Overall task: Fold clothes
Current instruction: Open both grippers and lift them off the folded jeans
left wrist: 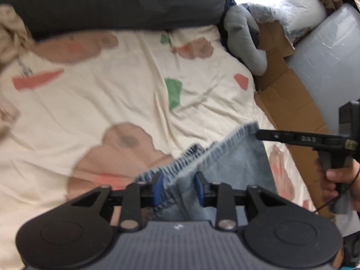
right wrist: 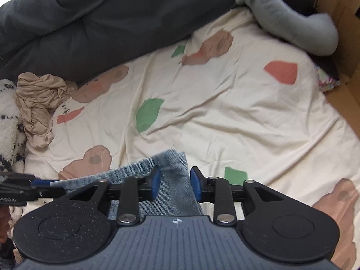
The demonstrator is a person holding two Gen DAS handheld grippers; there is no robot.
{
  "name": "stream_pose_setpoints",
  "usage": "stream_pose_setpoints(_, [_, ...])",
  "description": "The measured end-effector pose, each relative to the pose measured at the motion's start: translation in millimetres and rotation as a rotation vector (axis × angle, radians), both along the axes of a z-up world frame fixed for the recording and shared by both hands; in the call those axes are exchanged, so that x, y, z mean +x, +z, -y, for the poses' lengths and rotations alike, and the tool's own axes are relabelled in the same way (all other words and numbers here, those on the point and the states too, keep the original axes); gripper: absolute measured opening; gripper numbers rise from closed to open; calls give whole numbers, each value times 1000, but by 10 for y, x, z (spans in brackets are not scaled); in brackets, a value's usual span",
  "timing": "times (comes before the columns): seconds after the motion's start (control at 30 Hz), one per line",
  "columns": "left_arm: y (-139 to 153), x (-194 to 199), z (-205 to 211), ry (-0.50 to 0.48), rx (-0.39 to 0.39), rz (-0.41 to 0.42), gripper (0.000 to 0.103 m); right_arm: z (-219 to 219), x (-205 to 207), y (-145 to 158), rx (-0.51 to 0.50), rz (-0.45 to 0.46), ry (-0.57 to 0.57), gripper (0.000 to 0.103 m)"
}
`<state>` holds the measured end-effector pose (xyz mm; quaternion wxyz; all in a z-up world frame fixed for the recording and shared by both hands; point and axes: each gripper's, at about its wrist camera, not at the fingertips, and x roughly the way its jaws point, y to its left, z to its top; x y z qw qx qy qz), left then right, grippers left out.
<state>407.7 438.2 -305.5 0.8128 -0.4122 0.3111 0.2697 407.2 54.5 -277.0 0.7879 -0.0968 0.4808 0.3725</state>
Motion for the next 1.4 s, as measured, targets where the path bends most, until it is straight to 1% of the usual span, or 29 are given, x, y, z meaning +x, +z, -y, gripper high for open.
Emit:
stream_pose_setpoints(0.1, [159,-65,-14,28,29,38,32,25,-80,84,10,26,-4,39])
stream_pose_setpoints(0.17, [251,-22,1,10,57,27,32,4,-166,106,17,42,0,39])
stream_pose_setpoints(0.3, [307,89,55,-36,28,57,29,-90,-336,60,44,34,31,37])
stream_pose_setpoints(0.33, [282,126,79,-47,22,59,29,-123,-375,29,43,31,41,37])
stream_pose_setpoints(0.37, [257,163,103,-58,17,61,28,-156,-413,-2,42,27,51,34])
stream_pose_setpoints(0.4, [232,199,127,-69,12,62,27,-190,-441,-37,40,17,60,25])
stream_pose_setpoints(0.43, [207,236,151,-81,7,64,25,-224,-467,-73,38,7,68,22])
stream_pose_setpoints(0.5, [131,299,176,-97,-10,67,23,-284,-521,-141,40,0,89,21])
stream_pose_setpoints(0.53, [85,312,172,-95,-16,57,21,-305,-520,-172,39,1,88,21])
stream_pose_setpoints(0.6, [-8,339,163,-90,-28,36,20,-343,-513,-235,37,3,85,19])
stream_pose_setpoints(0.67, [-94,364,115,-86,-32,-8,13,-381,-507,-298,35,5,82,19])
stream_pose_setpoints(0.7, [-131,376,87,-83,-33,-28,5,-401,-504,-329,33,6,81,19])
stream_pose_setpoints(0.73, [-155,386,62,-84,-33,-39,2,-420,-501,-361,32,6,80,19])
stream_pose_setpoints(0.83, [-226,414,29,-94,-23,-74,3,-518,-481,-476,8,1,84,19])
stream_pose_setpoints(0.97, [-367,402,22,-95,-14,-98,3,-603,-512,-641,-19,12,110,17])
stream_pose_setpoints(1.0, [-406,386,11,-92,-18,-93,3,-606,-528,-672,-16,21,118,17])
stream_pose_setpoints(1.1, [-490,351,-20,-106,-9,-73,4,-555,-500,-734,29,-1,88,16])
stream_pose_setpoints(1.17, [-487,350,-22,-100,-13,-68,3,-542,-467,-735,42,-28,63,16])
stream_pose_setpoints(1.2, [-458,356,-8,-94,-13,-71,3,-559,-462,-719,33,-31,68,16])
stream_pose_setpoints(1.27, [-383,344,21,-77,-17,-62,3,-598,-481,-630,10,-5,100,16])
stream_pose_setpoints(1.33, [-297,314,52,-56,-26,-39,2,-530,-528,-511,50,6,122,15])
stream_pose_setpoints(1.4, [-218,288,102,-70,-32,-1,5,-445,-582,-409,75,22,141,16])
